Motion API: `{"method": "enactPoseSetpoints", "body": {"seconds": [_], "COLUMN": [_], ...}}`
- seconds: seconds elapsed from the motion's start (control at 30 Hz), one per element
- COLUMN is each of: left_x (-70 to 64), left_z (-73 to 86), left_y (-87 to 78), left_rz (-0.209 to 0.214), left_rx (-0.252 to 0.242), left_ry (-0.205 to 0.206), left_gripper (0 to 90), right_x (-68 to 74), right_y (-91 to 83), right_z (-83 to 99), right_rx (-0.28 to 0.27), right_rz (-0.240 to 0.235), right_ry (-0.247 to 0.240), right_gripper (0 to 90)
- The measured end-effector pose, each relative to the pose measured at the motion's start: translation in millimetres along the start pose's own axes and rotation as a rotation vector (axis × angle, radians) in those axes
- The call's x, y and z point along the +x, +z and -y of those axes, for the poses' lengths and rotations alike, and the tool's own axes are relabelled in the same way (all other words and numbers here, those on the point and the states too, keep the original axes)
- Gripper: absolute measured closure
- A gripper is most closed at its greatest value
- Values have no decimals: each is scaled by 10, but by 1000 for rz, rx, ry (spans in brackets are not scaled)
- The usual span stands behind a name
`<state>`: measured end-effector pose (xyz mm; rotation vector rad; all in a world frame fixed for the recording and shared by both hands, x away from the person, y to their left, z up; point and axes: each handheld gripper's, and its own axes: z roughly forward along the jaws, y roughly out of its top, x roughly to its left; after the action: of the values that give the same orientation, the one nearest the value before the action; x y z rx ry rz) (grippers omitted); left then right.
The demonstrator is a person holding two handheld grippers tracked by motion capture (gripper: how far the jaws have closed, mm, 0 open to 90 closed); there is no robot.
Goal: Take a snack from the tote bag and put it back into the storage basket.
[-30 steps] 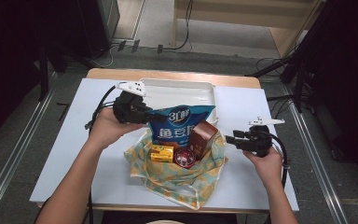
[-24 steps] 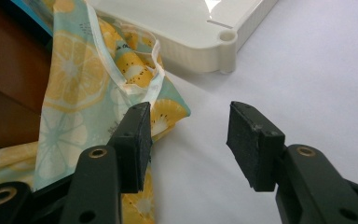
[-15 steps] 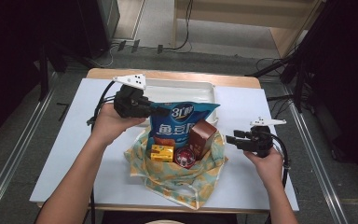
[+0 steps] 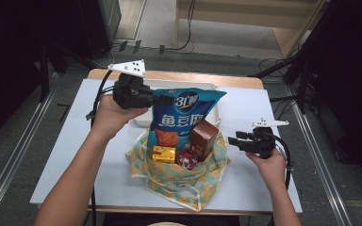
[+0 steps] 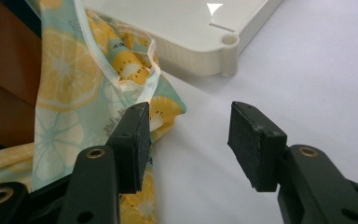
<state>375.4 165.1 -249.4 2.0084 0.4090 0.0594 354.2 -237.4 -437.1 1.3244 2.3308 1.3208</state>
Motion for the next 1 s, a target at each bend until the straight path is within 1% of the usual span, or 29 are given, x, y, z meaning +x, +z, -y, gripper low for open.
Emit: {"method": "enactPoseSetpoints", "body": {"seconds": [0.07,0.13,0.17,0.2,0.23,0.33,0.37,0.43,0.47,0.6,0.73,0.77,0.8,0.83,1.0], "left_x": [-12,-15,-9,-4,4,26,27,30,31,40,124,146,175,206,345], "left_z": [-57,-108,-127,-150,-163,-219,-239,-290,-315,-385,-405,-402,-398,-391,-344], "left_y": [-29,-63,-80,-107,-123,-195,-223,-289,-319,-435,-528,-546,-563,-581,-621], "left_rz": [-11,-27,-20,-28,-24,-32,-43,-58,-59,-93,-113,-126,-126,-137,-161], "left_rx": [-14,-14,-17,-21,-22,-24,-31,-27,-29,-23,-21,-22,-23,-24,-35], "left_ry": [-1,2,-1,-2,-7,-16,-16,-9,-7,2,-15,-17,-25,-27,-48], "left_gripper": [900,900,900,900,900,900,900,900,900,900,900,900,900,900,900], "right_x": [-1,-3,-3,-4,-5,-4,-4,-1,-2,1,1,3,4,7,13], "right_y": [0,1,2,2,2,5,7,10,14,29,44,49,52,54,64], "right_z": [-1,-1,-1,-1,-1,-1,-1,-2,-4,-10,-14,-15,-16,-17,-19], "right_rx": [1,1,2,2,2,5,6,9,7,11,13,12,14,16,23], "right_rz": [0,0,0,0,0,-1,-1,-4,-3,-6,-6,-8,-9,-10,-11], "right_ry": [0,0,0,0,-1,-2,-2,-1,-4,-3,-9,-8,-8,-9,-12], "right_gripper": [494,494,494,495,494,494,494,494,494,494,494,494,494,494,494]}}
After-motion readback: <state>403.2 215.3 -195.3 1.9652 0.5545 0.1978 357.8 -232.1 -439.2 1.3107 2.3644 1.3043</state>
